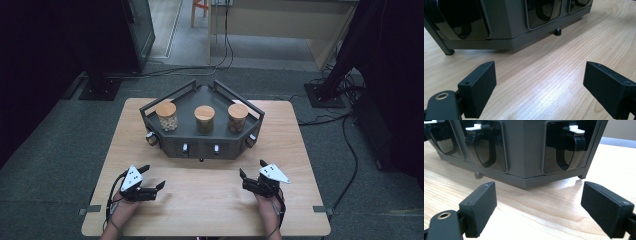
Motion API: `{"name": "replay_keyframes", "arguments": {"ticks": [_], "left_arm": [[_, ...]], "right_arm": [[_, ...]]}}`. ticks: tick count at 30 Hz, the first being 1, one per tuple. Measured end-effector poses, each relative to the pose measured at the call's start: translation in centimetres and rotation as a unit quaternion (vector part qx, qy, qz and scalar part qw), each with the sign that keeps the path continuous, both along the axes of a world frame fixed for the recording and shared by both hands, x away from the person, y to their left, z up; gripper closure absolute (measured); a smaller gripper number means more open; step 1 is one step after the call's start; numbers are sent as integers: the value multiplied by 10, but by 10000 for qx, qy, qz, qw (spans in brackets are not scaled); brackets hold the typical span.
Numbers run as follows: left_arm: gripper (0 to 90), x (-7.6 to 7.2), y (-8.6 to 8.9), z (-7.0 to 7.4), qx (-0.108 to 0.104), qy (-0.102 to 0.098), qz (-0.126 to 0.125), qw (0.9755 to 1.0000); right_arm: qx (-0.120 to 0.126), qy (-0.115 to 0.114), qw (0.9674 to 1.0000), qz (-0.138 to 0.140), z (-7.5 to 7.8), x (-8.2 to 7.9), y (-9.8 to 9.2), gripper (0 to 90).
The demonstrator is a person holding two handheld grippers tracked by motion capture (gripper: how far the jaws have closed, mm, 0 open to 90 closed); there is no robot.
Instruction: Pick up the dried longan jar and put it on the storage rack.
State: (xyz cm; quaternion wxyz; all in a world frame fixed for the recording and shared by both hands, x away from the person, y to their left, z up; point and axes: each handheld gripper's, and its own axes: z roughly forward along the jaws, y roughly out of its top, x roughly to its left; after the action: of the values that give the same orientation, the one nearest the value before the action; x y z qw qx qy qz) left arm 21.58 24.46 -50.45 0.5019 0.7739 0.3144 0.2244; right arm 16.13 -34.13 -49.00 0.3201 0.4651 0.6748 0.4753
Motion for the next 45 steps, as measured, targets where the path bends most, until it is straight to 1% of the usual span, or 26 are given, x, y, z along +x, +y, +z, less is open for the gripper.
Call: {"name": "replay_keyframes", "arguments": {"ticks": [9,13,34,37,42,45], "left_arm": [[109,1,-2,0,35,13,-32,10000],[109,0,0,0,4,11,2,10000],[108,1,-1,0,34,22,-13,10000],[109,1,-2,0,36,22,-23,10000],[108,1,-1,0,32,25,-11,10000],[109,1,-2,0,37,28,-12,10000]], "right_arm": [[5,4,10000,-56,-1,-3,-2,131],[16,10,10000,-91,-2,-4,-3,131],[-9,53,9998,-185,-5,-9,-9,131],[-28,59,9998,-200,-6,-11,-10,131],[-151,83,9996,-214,-8,-14,-11,131],[-145,103,9995,-245,-9,-16,-13,131]]}}
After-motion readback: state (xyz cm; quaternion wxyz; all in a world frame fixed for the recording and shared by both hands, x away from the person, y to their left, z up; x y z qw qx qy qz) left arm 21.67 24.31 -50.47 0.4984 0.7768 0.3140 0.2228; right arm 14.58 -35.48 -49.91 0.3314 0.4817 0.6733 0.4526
